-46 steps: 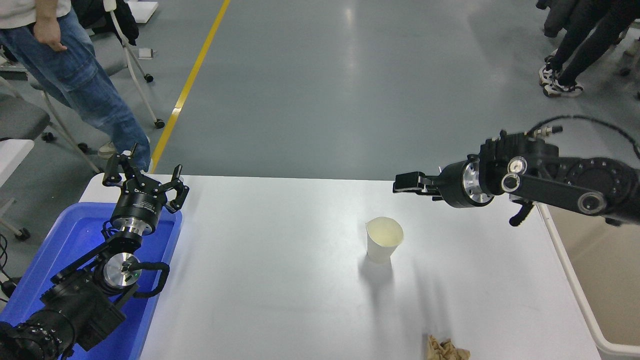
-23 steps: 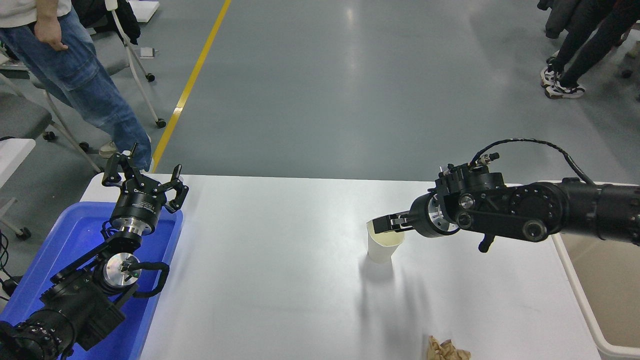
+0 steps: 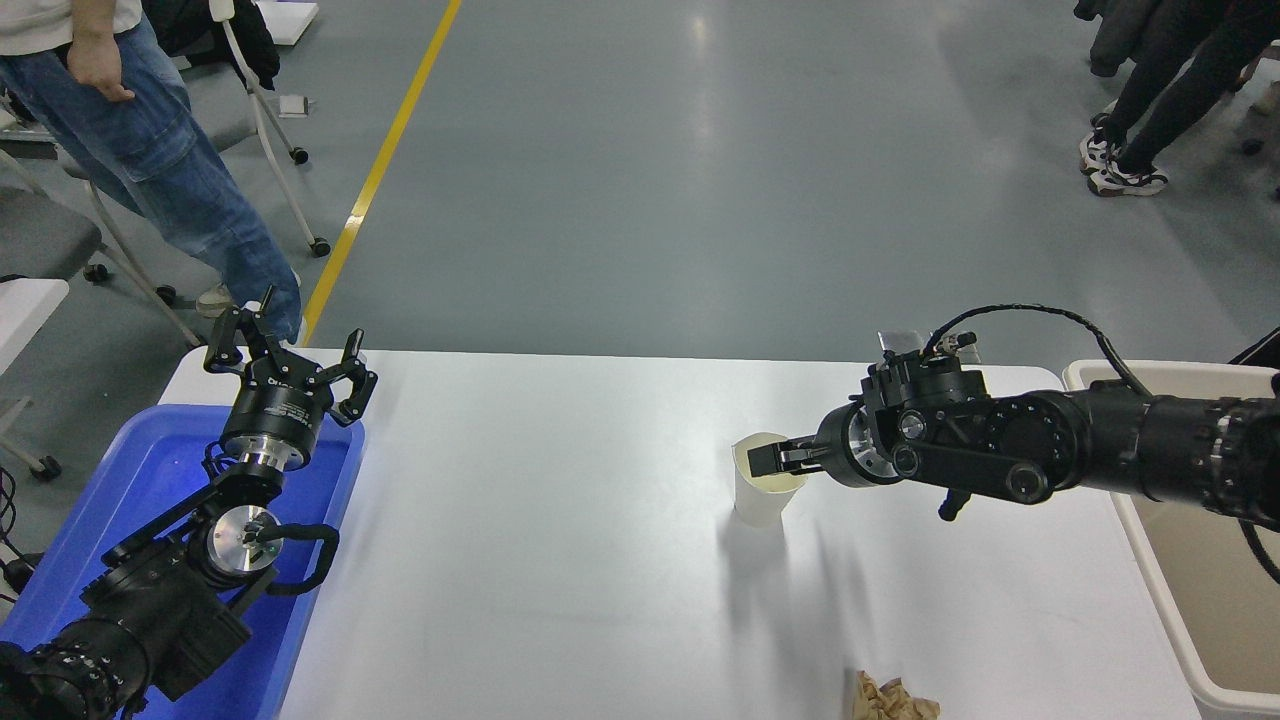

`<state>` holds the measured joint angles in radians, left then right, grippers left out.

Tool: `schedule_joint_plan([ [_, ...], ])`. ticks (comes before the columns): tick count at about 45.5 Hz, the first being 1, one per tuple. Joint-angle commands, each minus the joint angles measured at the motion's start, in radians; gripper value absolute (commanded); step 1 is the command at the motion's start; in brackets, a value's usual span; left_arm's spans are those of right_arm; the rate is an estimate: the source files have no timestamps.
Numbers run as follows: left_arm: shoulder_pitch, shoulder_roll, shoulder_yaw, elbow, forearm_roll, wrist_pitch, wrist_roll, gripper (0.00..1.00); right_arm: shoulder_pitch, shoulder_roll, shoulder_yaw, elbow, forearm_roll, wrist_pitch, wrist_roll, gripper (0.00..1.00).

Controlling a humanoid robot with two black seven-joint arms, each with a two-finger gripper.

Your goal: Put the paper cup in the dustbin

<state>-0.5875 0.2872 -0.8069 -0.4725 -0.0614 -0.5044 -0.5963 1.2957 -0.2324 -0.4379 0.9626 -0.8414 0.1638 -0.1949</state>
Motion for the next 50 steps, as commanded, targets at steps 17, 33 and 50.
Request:
schedule_joint_plan([
  [17, 0.000, 0.000, 0.000, 0.000, 0.000, 0.000, 0.000, 1.00, -0.027, 0.022, -0.007, -0.028, 0.001, -0.004, 0.003, 0.20],
  [33, 0.000, 0.000, 0.000, 0.000, 0.000, 0.000, 0.000, 1.00, -0.027, 0.025, -0.007, -0.044, 0.005, -0.010, 0.012, 0.00],
  [50, 0.000, 0.000, 0.000, 0.002, 0.000, 0.000, 0.000, 1.00, -0.015, 0.034, -0.004, -0.039, 0.005, 0.000, 0.049, 0.00],
])
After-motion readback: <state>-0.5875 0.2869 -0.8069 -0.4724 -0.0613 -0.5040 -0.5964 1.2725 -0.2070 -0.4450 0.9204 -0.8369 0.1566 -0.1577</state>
